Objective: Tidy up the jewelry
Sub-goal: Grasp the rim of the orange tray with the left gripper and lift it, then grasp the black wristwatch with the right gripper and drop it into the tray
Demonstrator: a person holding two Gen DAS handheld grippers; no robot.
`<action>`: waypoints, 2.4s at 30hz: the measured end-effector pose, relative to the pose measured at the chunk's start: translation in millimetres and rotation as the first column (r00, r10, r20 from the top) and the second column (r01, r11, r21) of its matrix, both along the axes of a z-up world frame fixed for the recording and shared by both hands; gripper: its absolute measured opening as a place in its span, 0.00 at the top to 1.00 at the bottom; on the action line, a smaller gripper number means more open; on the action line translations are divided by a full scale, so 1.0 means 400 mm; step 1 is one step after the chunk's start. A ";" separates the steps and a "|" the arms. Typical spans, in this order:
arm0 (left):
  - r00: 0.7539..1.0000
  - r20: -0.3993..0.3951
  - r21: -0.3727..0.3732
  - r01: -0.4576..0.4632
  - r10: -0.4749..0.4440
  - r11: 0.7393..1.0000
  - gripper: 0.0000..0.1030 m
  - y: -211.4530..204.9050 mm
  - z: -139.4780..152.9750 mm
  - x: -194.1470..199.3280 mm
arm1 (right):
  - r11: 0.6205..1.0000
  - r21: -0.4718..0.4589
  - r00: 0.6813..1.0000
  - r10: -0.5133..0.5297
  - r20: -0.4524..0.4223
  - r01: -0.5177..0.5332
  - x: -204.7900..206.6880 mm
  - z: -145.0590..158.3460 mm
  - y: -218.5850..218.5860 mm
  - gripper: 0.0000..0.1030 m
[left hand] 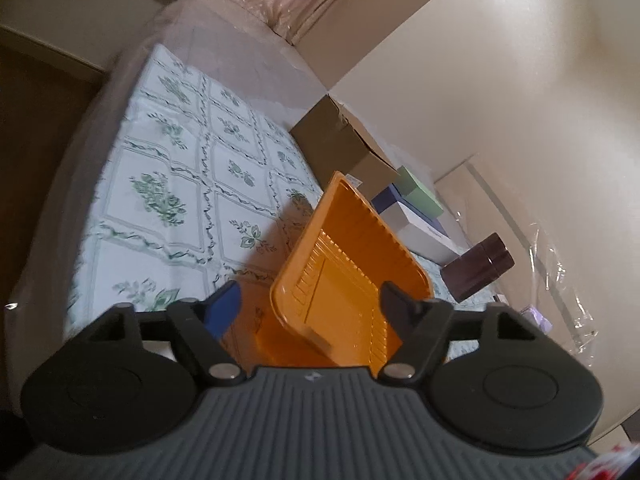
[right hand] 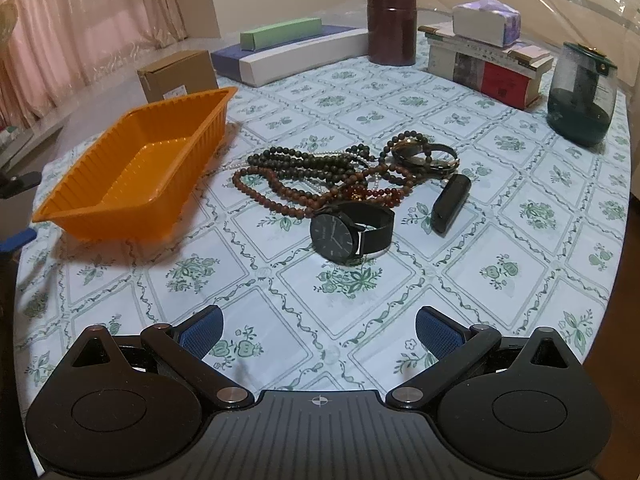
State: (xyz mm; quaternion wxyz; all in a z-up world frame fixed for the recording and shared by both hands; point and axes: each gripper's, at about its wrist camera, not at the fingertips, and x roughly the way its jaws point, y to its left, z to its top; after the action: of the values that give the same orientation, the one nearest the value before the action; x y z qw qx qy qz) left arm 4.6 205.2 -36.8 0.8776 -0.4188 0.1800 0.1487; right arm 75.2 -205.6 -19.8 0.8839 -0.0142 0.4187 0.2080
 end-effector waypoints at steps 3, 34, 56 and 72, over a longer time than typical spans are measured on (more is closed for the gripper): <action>0.999 0.009 -0.021 0.033 -0.033 0.999 0.44 0.018 -0.027 0.035 | 1.000 -0.018 1.000 0.004 -0.006 -0.004 0.011 -0.008 0.011 0.01; 0.985 -0.131 0.071 0.119 -0.109 0.990 0.90 0.002 -0.023 0.110 | 1.000 0.002 1.000 -0.028 -0.014 0.028 0.062 -0.034 0.005 0.01; 0.926 -0.323 0.682 0.370 -0.194 0.631 0.91 -0.154 0.163 0.145 | 0.995 0.066 0.993 -0.076 0.096 0.070 0.164 -0.072 -0.001 0.23; 0.925 -0.328 0.698 0.376 -0.195 0.609 0.91 -0.160 0.159 0.140 | 0.998 0.044 0.993 -0.052 0.107 0.047 0.195 -0.101 0.017 0.73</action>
State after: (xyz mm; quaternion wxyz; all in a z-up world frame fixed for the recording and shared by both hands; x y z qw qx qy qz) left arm 60.7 141.3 26.9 0.9578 0.0337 0.2624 0.1120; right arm 153.3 -198.7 -60.4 0.9103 0.0031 0.3660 0.1935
